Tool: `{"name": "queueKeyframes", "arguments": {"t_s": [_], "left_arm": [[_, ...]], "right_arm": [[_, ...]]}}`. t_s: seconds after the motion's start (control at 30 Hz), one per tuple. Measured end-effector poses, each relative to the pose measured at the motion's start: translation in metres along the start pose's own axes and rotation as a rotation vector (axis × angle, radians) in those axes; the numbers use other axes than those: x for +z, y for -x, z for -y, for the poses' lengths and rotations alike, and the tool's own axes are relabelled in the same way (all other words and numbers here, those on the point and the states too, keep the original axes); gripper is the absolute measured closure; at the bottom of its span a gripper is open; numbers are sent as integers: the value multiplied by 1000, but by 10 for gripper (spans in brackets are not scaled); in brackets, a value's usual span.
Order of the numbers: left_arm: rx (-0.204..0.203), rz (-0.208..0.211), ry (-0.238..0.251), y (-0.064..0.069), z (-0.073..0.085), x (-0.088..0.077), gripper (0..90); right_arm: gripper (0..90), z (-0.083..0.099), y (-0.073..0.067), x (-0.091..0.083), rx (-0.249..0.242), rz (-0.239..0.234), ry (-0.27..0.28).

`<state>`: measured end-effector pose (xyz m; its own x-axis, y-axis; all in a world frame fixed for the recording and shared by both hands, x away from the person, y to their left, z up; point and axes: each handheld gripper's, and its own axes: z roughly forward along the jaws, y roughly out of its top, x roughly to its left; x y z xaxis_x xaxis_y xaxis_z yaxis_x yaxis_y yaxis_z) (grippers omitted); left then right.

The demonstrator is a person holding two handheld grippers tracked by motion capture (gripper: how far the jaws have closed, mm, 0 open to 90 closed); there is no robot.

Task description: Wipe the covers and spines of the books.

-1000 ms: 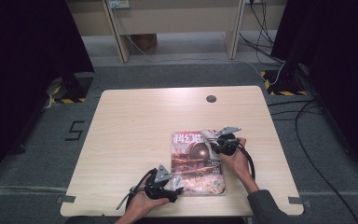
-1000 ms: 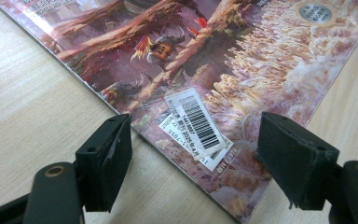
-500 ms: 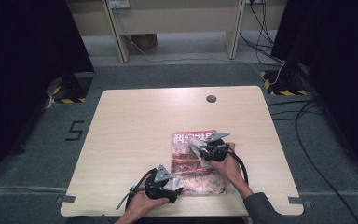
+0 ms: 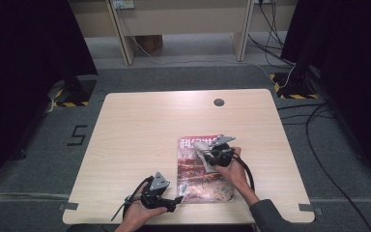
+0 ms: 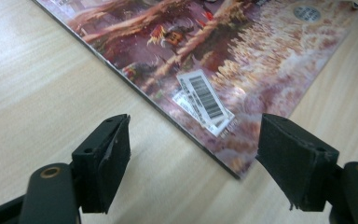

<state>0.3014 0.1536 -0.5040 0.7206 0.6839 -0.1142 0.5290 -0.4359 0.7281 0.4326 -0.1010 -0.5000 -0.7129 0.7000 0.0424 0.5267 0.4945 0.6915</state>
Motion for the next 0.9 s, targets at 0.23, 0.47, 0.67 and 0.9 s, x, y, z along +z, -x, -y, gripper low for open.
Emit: {"name": "queueKeyframes", "arguments": {"t_s": [0.23, 0.47, 0.67, 0.9], "left_arm": [[0, 2, 5, 2, 5, -8, 244], [0, -4, 0, 1, 6, -8, 244], [-1, 0, 0, 1, 5, -7, 244], [-4, -4, 3, 0, 6, -8, 244]], "right_arm": [[762, -8, -31, 11, -59, -79, -5], [757, -11, -37, 14, -75, -79, -4], [759, -15, -35, 18, -77, -54, 2], [760, -18, -63, 23, -134, -120, -3]]}}
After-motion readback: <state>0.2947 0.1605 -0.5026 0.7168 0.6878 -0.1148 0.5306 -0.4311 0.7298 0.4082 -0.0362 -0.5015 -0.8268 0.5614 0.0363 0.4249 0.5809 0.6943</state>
